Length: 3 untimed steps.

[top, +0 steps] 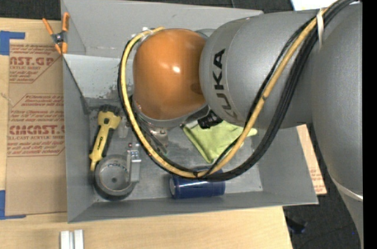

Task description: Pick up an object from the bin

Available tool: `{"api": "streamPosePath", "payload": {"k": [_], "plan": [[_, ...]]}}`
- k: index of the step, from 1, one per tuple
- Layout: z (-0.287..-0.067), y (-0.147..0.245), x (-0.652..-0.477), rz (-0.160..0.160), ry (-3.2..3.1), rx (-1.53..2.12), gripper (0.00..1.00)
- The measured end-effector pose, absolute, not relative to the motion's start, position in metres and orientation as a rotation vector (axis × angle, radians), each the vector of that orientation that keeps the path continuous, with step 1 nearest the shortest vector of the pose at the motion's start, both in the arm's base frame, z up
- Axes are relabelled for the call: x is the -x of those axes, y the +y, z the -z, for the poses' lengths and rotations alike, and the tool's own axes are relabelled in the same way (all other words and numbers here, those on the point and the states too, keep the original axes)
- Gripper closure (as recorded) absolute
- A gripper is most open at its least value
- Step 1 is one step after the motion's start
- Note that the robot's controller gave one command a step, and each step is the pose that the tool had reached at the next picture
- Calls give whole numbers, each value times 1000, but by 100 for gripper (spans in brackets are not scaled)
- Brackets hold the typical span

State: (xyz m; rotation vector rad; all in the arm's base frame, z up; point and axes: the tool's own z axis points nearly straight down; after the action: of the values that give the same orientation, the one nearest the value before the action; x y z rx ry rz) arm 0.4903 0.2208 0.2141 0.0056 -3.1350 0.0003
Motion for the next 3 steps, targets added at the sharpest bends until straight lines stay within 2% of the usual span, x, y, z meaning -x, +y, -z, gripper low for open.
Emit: {"api": "streamPosePath", "payload": {"k": [1,2,3], "plan": [[-218,220,-492,2,-3142,-2,0],[-143,227,-487,2,-3124,-351,0],[-149,242,-482,3,-3068,-704,0]]}}
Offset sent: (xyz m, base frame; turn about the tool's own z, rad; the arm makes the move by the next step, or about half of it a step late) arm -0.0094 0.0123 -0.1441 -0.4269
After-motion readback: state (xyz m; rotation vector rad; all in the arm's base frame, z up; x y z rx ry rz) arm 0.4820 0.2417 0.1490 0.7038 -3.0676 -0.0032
